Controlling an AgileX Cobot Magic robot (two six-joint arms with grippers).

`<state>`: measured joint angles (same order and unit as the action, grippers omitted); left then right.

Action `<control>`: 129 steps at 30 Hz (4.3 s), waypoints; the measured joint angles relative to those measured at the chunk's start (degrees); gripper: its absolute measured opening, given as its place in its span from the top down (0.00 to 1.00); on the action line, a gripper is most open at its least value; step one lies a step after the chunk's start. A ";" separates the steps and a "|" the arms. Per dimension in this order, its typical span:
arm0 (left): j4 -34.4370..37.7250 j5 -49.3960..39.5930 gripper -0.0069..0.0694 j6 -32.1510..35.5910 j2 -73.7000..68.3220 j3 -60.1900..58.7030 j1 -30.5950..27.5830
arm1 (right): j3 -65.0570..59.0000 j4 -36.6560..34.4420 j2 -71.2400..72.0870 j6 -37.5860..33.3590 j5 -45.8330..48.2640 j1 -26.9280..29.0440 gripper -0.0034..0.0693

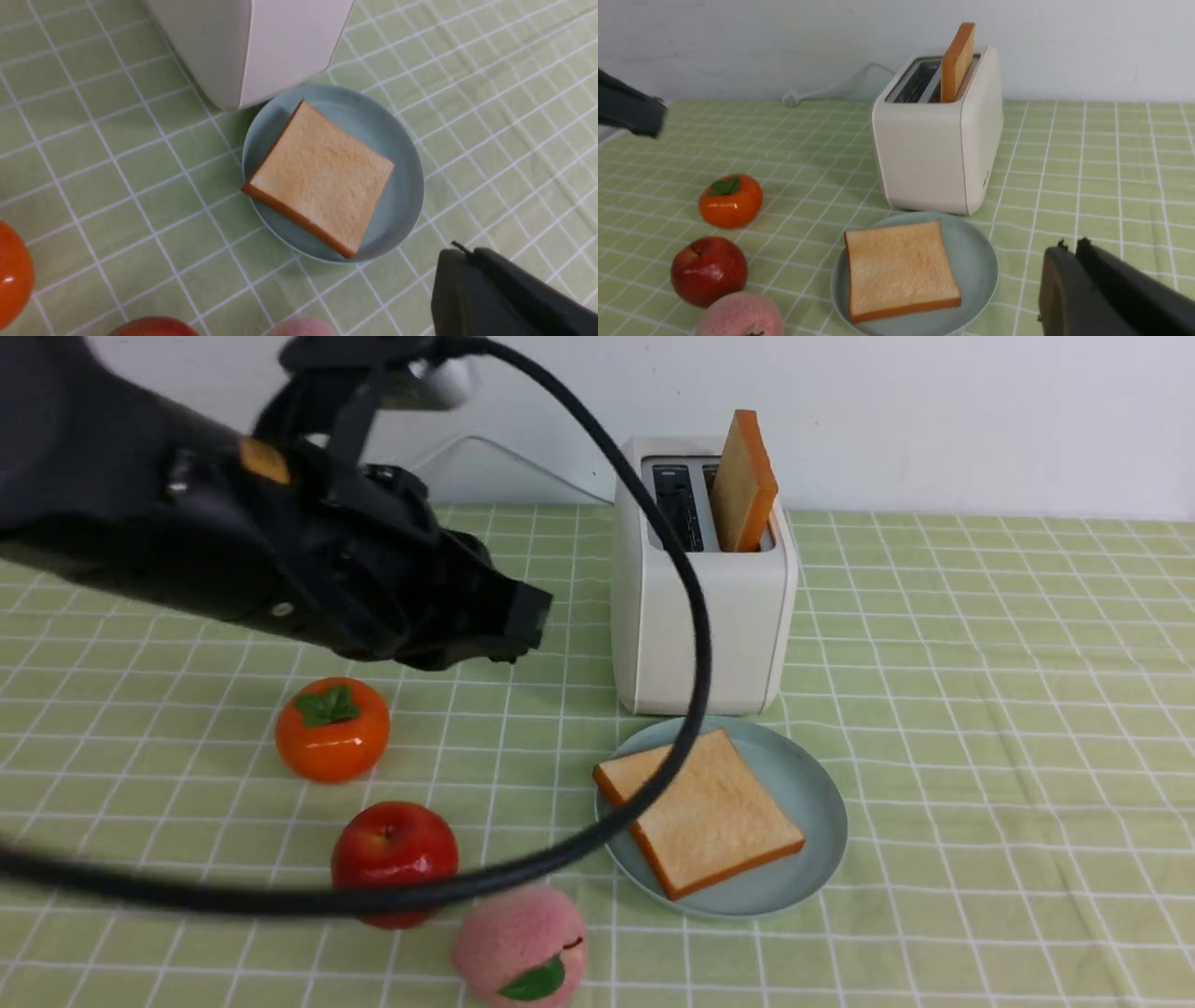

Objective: Take toasted bread from bread machine on green coffee tablecloth place on plate.
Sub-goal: 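Grasp the toast slice in the toaster and pull it up out of the slot with the right gripper, then place the held slice of bread on top of the slice on the plate with the right gripper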

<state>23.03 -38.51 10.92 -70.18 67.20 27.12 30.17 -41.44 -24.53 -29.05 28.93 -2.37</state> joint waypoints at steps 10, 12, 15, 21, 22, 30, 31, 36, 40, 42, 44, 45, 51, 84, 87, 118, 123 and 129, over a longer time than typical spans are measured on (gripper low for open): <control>0.20 13.51 0.93 0.00 37.89 -30.01 0.00 | 11.42 -0.38 -21.34 -3.59 4.05 0.00 0.91; 0.20 16.06 0.93 0.00 44.76 -36.61 0.00 | 13.90 -1.61 -26.50 -5.25 4.23 0.00 0.91; 0.27 18.97 0.93 0.00 53.21 -44.83 0.00 | 17.90 -3.54 -33.62 -8.11 3.69 -1.51 0.91; 0.21 22.88 0.93 0.00 63.97 -53.12 0.00 | 27.78 -3.85 -47.06 -10.52 -2.32 -9.45 0.95; 0.21 23.03 0.93 0.00 63.97 -53.22 0.00 | 27.78 -3.85 -47.06 -10.52 -2.32 -9.45 0.95; 0.21 29.70 0.93 0.05 64.33 -53.65 0.00 | 42.89 -3.73 -62.50 -10.73 -6.04 -11.30 0.83; 0.21 29.70 0.93 0.05 64.26 -53.65 0.00 | 43.19 -3.73 -63.15 -10.73 -6.04 -11.35 0.81; 0.21 30.20 0.93 0.05 64.07 -53.67 0.00 | 49.46 -3.60 -69.69 -10.73 -6.30 -11.35 0.56; 0.34 30.92 0.93 0.05 64.07 -53.67 0.00 | 55.69 -4.34 -75.23 -10.73 -8.46 -11.49 0.24; 0.39 30.92 0.93 0.05 64.07 -53.67 0.00 | 56.95 -4.53 -76.55 -10.73 -9.00 -11.64 0.19; 0.57 31.05 0.93 0.05 64.05 -53.67 0.00 | 60.05 -4.86 -80.55 -10.73 -10.43 -12.31 0.11; 0.57 31.05 0.93 0.05 64.05 -53.67 0.00 | 60.46 -4.86 -80.82 -10.73 -10.64 -12.37 0.11; 0.63 31.12 0.93 0.05 64.05 -53.67 0.00 | 64.46 -5.13 -87.11 -10.73 -14.48 -12.60 0.18; 2.31 31.12 0.92 0.00 64.05 -53.67 0.00 | 65.41 -9.64 -89.94 -10.73 -19.33 -12.60 0.79; 2.31 31.12 0.91 0.00 64.05 -53.77 0.00 | 65.35 -9.78 -87.23 -10.73 -18.46 -12.60 0.79; 2.36 30.02 0.90 1.39 64.05 -53.77 0.00 | 48.21 -2.00 -59.50 8.50 28.74 -12.54 0.79; 2.36 29.97 0.90 1.39 64.05 -53.77 0.00 | 47.23 -13.32 -67.19 0.34 25.82 -12.34 0.79; 2.36 29.51 0.89 1.39 64.05 -53.77 0.00 | 47.24 -16.24 -75.43 -3.29 22.38 -10.61 0.79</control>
<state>25.39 -8.99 12.31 -6.12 13.43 27.12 77.41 -57.68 -99.96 -32.34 51.31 -12.98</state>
